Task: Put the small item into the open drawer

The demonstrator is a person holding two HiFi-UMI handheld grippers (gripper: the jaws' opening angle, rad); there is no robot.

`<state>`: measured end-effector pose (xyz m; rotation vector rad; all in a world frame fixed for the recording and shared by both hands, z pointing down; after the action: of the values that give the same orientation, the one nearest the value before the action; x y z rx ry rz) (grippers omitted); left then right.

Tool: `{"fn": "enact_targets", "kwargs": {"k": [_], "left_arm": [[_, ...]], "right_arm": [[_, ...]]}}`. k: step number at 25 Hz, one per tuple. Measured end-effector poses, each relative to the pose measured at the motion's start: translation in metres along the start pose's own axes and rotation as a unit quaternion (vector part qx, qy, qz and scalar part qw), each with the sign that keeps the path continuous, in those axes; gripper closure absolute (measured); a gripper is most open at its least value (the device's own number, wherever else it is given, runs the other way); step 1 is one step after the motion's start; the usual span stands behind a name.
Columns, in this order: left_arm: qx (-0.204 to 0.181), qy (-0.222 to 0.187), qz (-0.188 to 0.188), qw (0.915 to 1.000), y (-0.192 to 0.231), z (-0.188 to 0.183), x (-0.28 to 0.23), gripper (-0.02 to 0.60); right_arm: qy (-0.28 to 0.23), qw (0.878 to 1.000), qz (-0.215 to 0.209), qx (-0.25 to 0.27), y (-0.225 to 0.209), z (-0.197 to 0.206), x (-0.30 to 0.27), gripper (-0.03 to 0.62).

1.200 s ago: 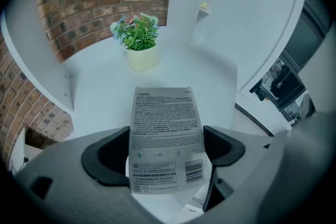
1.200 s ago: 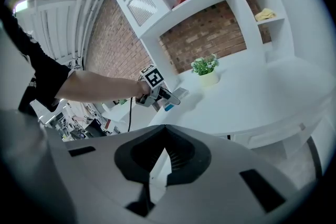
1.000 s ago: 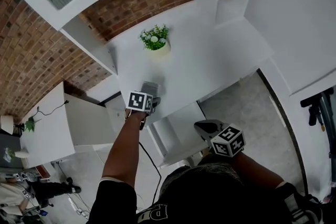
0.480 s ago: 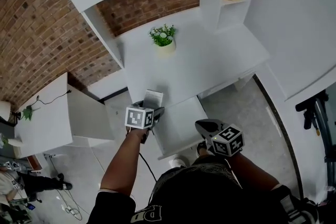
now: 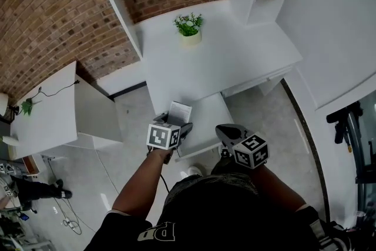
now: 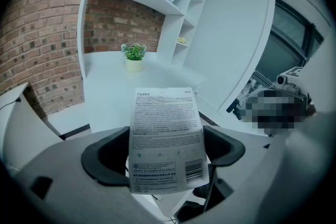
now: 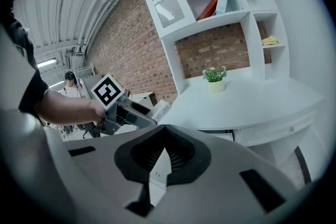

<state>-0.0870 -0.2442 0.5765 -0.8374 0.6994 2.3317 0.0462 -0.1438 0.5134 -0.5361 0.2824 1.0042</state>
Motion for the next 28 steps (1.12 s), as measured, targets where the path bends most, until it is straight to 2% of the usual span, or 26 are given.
{"fn": "enact_targets", "kwargs": {"k": [7, 14, 17, 22, 28], "left_arm": [[0.040, 0.014, -0.011, 0.9990, -0.009, 0.028, -0.029, 0.156], [0.124, 0.030, -0.024, 0.9915, -0.004, 0.049, -0.072, 0.155], [0.169, 0.047, -0.030, 0.9840, 0.002, 0.062, -0.094, 0.156], [0.243, 0.065, -0.057, 0.9660, 0.019, 0.086, -0.135, 0.156], [0.304, 0.099, -0.082, 0.9439, 0.025, 0.101, -0.182, 0.155]], "right_arm": [[0.021, 1.000, -0.014, -0.002, -0.011, 0.003, -0.005, 0.589], [0.052, 0.998, -0.034, 0.000, -0.037, 0.007, -0.014, 0.589], [0.067, 0.997, -0.047, -0.003, -0.048, 0.008, -0.019, 0.590], [0.090, 0.993, -0.075, -0.001, -0.060, 0.018, -0.027, 0.590], [0.121, 0.988, -0.094, -0.014, -0.088, 0.027, -0.029, 0.590]]}}
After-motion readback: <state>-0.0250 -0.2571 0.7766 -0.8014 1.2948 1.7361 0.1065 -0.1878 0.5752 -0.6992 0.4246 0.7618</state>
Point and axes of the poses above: the fingertips, and each gripper's own axes: x backward along the fingers, y to its left, z out of its underside, the point moved 3 cm from there along x, backward along the fingers, and after that the axes turned 1 degree about -y, right-handed, at the moved point
